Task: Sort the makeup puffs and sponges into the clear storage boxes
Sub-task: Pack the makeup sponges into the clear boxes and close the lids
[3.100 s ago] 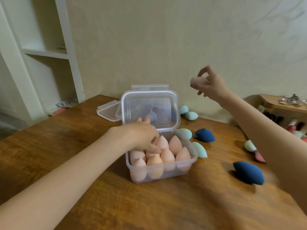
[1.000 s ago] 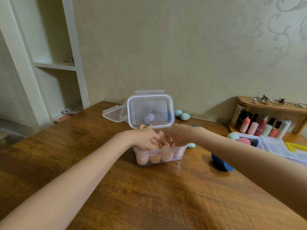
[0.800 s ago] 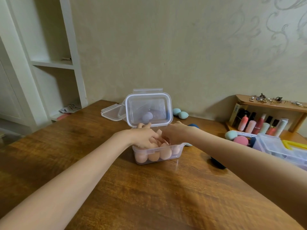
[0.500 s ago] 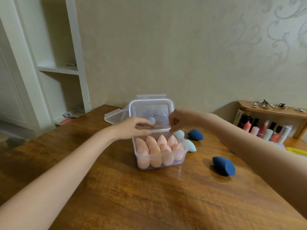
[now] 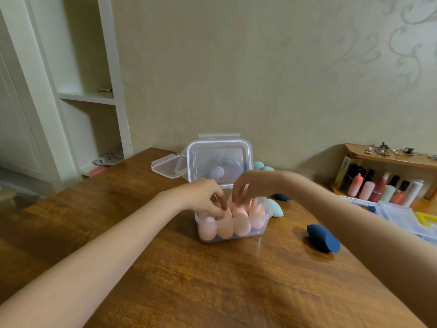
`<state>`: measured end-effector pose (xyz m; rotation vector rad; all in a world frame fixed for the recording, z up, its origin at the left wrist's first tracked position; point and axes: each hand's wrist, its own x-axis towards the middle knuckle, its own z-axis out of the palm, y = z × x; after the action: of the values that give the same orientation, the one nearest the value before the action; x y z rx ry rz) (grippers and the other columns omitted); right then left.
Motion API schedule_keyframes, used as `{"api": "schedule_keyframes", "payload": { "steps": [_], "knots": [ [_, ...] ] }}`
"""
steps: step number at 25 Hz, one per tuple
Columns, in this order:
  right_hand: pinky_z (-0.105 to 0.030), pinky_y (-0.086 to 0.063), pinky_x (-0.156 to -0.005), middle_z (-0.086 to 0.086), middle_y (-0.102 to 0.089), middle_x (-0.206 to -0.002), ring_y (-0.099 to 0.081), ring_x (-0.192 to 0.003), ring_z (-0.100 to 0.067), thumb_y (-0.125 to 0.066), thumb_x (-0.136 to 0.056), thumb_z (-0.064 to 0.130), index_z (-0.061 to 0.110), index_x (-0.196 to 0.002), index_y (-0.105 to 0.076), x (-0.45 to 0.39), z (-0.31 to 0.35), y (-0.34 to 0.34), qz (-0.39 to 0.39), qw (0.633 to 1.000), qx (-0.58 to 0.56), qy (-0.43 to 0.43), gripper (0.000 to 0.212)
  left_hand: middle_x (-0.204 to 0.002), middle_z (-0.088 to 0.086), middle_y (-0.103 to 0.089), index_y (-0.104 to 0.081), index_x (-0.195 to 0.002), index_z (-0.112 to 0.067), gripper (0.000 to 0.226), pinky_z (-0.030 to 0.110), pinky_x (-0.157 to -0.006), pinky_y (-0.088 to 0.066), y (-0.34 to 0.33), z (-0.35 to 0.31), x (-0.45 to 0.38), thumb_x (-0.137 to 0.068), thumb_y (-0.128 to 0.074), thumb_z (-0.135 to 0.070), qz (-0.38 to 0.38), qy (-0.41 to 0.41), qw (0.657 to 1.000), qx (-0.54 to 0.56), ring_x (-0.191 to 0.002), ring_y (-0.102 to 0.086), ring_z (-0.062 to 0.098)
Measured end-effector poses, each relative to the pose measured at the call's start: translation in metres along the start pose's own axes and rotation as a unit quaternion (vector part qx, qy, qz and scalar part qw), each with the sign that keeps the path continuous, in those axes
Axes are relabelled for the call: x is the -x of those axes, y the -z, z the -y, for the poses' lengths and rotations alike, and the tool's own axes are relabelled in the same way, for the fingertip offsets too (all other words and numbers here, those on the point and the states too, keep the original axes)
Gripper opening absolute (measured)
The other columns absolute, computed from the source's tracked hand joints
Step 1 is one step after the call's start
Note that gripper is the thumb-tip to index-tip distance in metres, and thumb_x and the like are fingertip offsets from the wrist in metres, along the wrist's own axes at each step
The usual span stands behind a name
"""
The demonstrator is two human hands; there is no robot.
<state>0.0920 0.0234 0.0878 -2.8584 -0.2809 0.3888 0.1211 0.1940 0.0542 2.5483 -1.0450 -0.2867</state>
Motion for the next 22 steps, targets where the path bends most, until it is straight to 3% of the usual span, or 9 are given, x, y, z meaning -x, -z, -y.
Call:
{"api": "schedule_keyframes", "payload": {
  "steps": [1,3,5,8,10,12,16,19,22],
  "knots": [
    [-0.014,-0.050,-0.068,-0.007,-0.067,-0.105,-0.062,-0.084,-0.015,-0.056,-0.089,0.008,0.007,-0.107,-0.067,0.004,-0.004,0.014,-0.076,0.995,-0.063,-0.004,0.022,-0.099,-0.006,-0.065,-0.071,-0.099,-0.021,0.018,0.031,-0.084,-0.053,0.009,0.002,0.003,-0.083,-0.066,-0.027,-0.054,0.004,0.998,0.028,-0.092,-0.061,0.011],
    [-0.024,-0.055,-0.080,-0.012,-0.066,-0.110,-0.063,-0.086,-0.023,-0.055,-0.089,0.006,0.004,-0.111,-0.065,-0.004,-0.021,0.038,-0.254,0.955,-0.149,-0.047,0.024,-0.100,-0.005,-0.060,-0.069,-0.105,-0.015,0.019,0.026,-0.082,-0.048,0.027,0.011,0.007,-0.089,-0.060,-0.019,-0.256,0.034,0.963,0.080,-0.090,-0.057,0.010],
    [-0.040,-0.052,-0.093,-0.018,-0.056,-0.127,-0.060,-0.106,-0.034,-0.056,-0.089,0.008,0.005,-0.128,-0.051,-0.018,-0.032,0.038,-0.286,0.928,-0.211,-0.115,0.039,-0.116,0.003,-0.054,-0.060,-0.117,-0.015,0.027,0.029,-0.086,-0.046,0.032,0.023,0.005,-0.091,-0.055,-0.017,-0.397,0.108,0.906,0.104,-0.101,-0.056,0.017],
    [-0.041,-0.053,-0.092,-0.019,-0.041,-0.141,-0.052,-0.120,-0.036,-0.056,-0.090,0.007,0.009,-0.143,-0.028,-0.031,-0.028,0.021,-0.206,0.894,-0.366,-0.157,0.060,-0.139,0.010,-0.043,-0.034,-0.140,-0.016,0.055,0.038,-0.102,-0.044,0.026,0.025,-0.004,-0.090,-0.056,-0.020,-0.309,0.199,0.879,0.302,-0.122,-0.048,0.027],
    [-0.037,-0.053,-0.089,-0.018,-0.038,-0.144,-0.051,-0.122,-0.034,-0.057,-0.091,0.009,0.011,-0.145,-0.024,-0.026,-0.024,0.021,-0.222,0.873,-0.410,-0.144,0.063,-0.144,0.010,-0.039,-0.024,-0.145,-0.017,0.062,0.040,-0.102,-0.046,0.027,0.020,-0.005,-0.092,-0.055,-0.021,-0.278,0.176,0.844,0.424,-0.126,-0.046,0.028],
    [-0.034,-0.051,-0.084,-0.015,-0.037,-0.144,-0.047,-0.125,-0.032,-0.058,-0.091,0.021,0.018,-0.146,-0.023,-0.012,-0.023,0.029,-0.226,0.866,-0.429,-0.123,0.065,-0.149,0.008,-0.034,-0.021,-0.147,-0.024,0.060,0.041,-0.101,-0.044,0.035,0.015,0.001,-0.095,-0.050,-0.034,-0.278,0.144,0.832,0.457,-0.129,-0.044,0.028],
    [-0.037,-0.044,-0.101,-0.010,-0.051,-0.133,-0.050,-0.120,-0.029,-0.041,-0.092,0.055,0.015,-0.128,-0.054,0.030,-0.013,0.028,-0.203,0.892,-0.391,-0.101,0.055,-0.140,0.003,-0.046,-0.048,-0.133,-0.024,0.049,0.048,-0.109,-0.033,0.035,0.009,0.026,-0.096,-0.033,-0.051,-0.230,0.107,0.874,0.415,-0.126,-0.046,0.022],
    [-0.014,-0.045,-0.076,-0.009,-0.067,-0.098,-0.057,-0.084,-0.017,-0.048,-0.093,0.042,0.011,-0.095,-0.070,0.057,0.000,0.000,-0.219,0.950,-0.198,-0.101,0.039,-0.114,-0.005,-0.057,-0.068,-0.104,-0.022,0.035,0.033,-0.095,-0.037,0.021,0.004,0.050,-0.094,-0.043,-0.044,-0.187,0.085,0.935,0.290,-0.111,-0.046,0.011],
    [-0.021,-0.041,-0.076,-0.005,-0.067,-0.115,-0.060,-0.102,-0.019,-0.059,-0.088,0.039,0.020,-0.117,-0.065,0.070,0.009,-0.038,-0.192,0.979,-0.030,-0.066,0.036,-0.107,-0.004,-0.064,-0.072,-0.093,-0.022,0.017,0.024,-0.077,-0.043,0.000,-0.002,0.061,-0.085,-0.064,-0.034,-0.160,0.067,0.976,0.132,-0.102,-0.054,0.011]
  ]
}}
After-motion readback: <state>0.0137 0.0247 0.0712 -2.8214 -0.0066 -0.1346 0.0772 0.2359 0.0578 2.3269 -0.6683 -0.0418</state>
